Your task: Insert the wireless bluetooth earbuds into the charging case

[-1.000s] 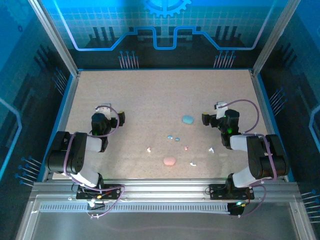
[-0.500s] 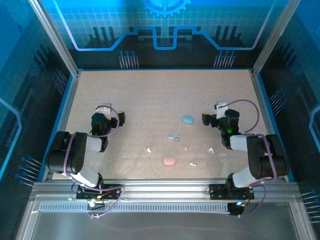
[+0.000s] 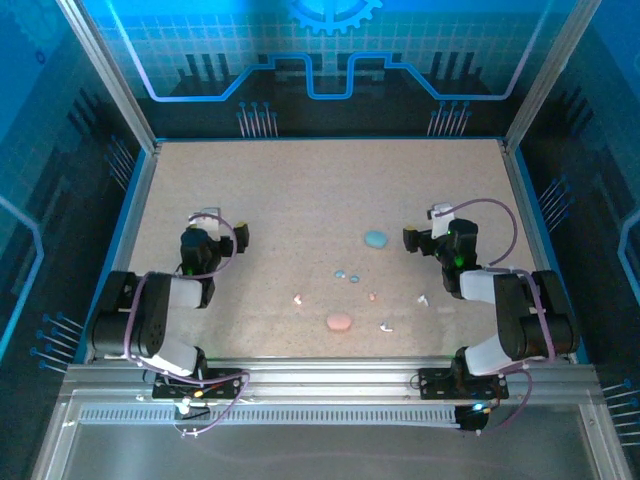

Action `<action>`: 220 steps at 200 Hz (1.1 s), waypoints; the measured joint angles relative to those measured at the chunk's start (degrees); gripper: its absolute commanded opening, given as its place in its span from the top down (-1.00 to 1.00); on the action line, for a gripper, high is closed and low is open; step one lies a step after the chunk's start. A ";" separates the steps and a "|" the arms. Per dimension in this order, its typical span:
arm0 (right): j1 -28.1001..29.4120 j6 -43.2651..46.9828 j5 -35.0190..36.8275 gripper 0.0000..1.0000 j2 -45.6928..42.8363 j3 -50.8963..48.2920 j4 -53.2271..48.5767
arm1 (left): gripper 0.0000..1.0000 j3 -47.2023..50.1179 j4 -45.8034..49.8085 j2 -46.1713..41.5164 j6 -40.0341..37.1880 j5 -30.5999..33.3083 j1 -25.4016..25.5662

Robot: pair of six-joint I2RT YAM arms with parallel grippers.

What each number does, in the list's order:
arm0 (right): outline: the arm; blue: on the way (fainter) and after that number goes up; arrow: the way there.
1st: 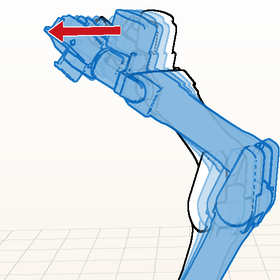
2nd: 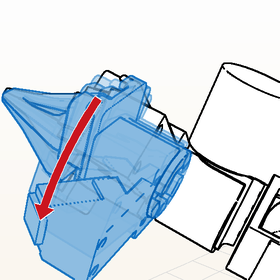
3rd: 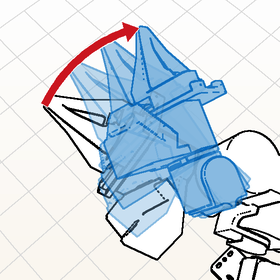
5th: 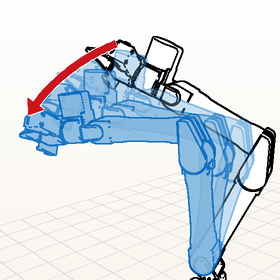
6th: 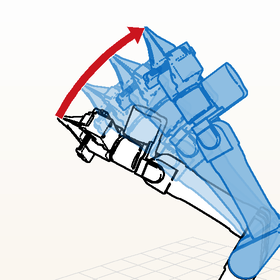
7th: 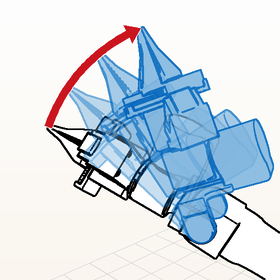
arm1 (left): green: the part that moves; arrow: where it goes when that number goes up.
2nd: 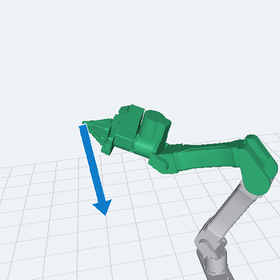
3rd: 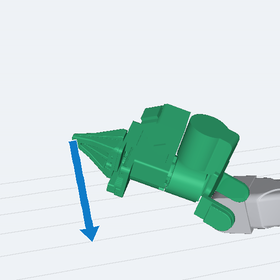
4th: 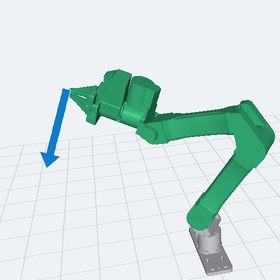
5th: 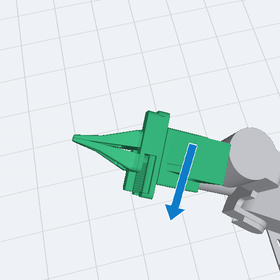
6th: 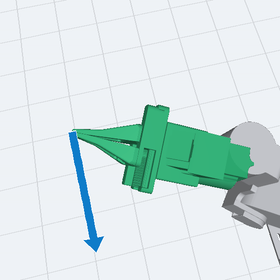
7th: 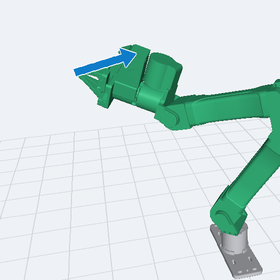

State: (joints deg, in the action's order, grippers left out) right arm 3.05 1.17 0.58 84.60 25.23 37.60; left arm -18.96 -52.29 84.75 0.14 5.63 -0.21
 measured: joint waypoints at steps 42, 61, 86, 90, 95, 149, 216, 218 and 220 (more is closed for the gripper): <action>0.02 -0.81 -4.74 -0.98 -4.96 12.04 -19.04 | -0.98 -1.95 7.13 -9.18 0.76 1.66 0.00; 0.00 -1.66 -8.31 -0.96 -6.67 16.00 -25.97 | -0.98 -3.23 9.88 -11.87 2.03 1.68 0.00; -0.02 -1.88 -15.32 -0.82 -6.16 20.76 -35.91 | -0.98 -3.48 11.54 -14.80 7.43 2.29 0.00; -0.02 -1.77 -16.83 -0.78 -5.75 21.57 -37.29 | -0.98 -3.54 12.52 -15.50 8.81 2.36 0.00; 0.00 -1.70 -18.69 -0.73 -5.11 22.69 -39.21 | -0.98 -3.74 13.68 -16.22 10.43 2.45 -0.02; 1.40 -2.84 -30.64 -0.53 7.89 34.64 -53.46 | -0.98 -10.80 22.91 -17.05 27.15 -10.08 -0.70; 5.92 -2.78 -29.90 -0.50 21.00 44.65 -62.27 | -0.98 -14.73 27.76 -7.10 31.89 -17.40 10.36; 5.99 -2.78 -29.75 -0.50 21.29 44.85 -62.34 | -0.98 -15.06 27.89 -6.78 31.89 -17.57 10.95; 6.14 -2.67 -29.57 -0.50 21.75 45.27 -62.69 | -0.98 -15.15 27.96 -6.67 31.89 -17.62 11.10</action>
State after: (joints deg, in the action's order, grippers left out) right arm 9.19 -1.50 -28.99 106.34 70.50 -25.08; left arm -34.11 -24.34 78.08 32.03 -11.99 10.90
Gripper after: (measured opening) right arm 0.750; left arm 0.989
